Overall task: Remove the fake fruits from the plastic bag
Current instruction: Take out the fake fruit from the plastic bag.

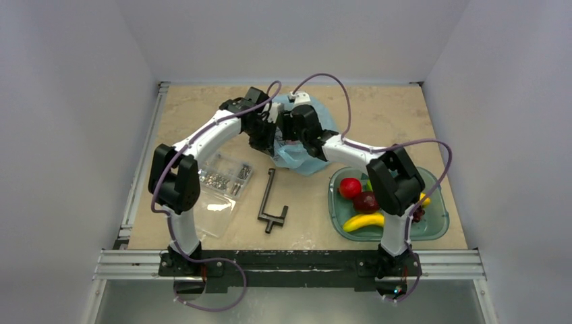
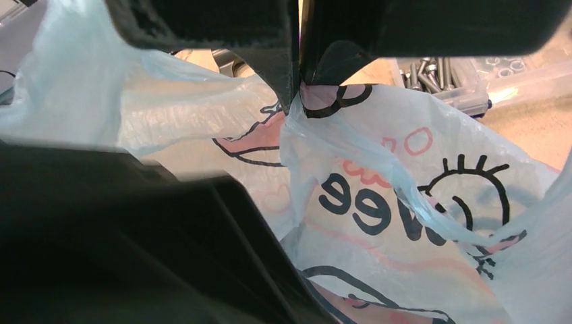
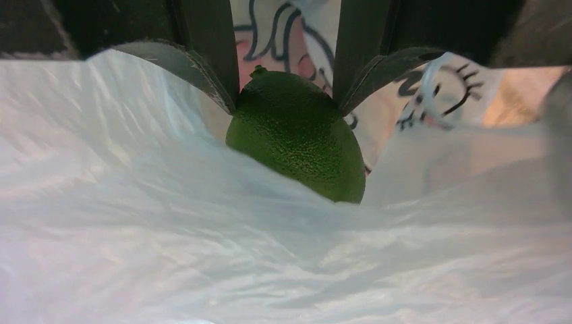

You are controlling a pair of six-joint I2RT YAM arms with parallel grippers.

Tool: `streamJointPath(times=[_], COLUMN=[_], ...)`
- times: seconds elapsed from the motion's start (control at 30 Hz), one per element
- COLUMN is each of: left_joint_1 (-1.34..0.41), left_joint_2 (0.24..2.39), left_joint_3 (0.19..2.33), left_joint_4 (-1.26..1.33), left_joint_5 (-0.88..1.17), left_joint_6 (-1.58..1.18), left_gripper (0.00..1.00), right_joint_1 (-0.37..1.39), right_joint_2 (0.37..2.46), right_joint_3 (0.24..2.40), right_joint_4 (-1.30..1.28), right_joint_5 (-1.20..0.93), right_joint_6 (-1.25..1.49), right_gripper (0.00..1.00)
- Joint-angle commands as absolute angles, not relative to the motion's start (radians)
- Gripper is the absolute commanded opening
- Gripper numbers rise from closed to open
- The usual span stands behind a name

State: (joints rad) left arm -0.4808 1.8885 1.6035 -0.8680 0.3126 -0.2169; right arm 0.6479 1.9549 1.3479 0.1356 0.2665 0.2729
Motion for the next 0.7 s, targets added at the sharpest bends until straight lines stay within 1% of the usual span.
streamJointPath(times=[0.0, 0.1, 0.27, 0.4, 0.5, 0.67], left_joint_1=[-0.483, -0.483, -0.483, -0.477, -0.477, -0.476], left_joint_2=[1.848, 1.842, 1.824, 1.797, 1.771, 1.691], left_joint_3=[1.637, 1.634, 1.626, 1.617, 1.621, 1.578], left_joint_4=[-0.869, -0.865, -0.846, -0.83, -0.837, -0.785], left_joint_5=[0.325, 0.322, 0.335, 0.331, 0.288, 0.222], left_joint_6=[-0.202, -0.202, -0.205, -0.201, -0.167, -0.142], left_gripper=[0.0, 0.0, 0.0, 0.0, 0.0, 0.0], right_joint_1=[0.651, 0.65, 0.65, 0.65, 0.649, 0.65], right_joint_2=[1.81, 1.722, 1.604, 1.51, 1.433, 1.321], right_joint_3=[1.271, 1.209, 1.135, 1.096, 1.075, 1.113], right_joint_4=[0.17, 0.159, 0.131, 0.097, 0.076, -0.025], right_joint_5=[0.211, 0.192, 0.168, 0.158, 0.148, 0.174], right_joint_6=[0.318, 0.331, 0.356, 0.374, 0.37, 0.337], right_gripper=[0.08, 0.06, 0.0, 0.0, 0.0, 0.0])
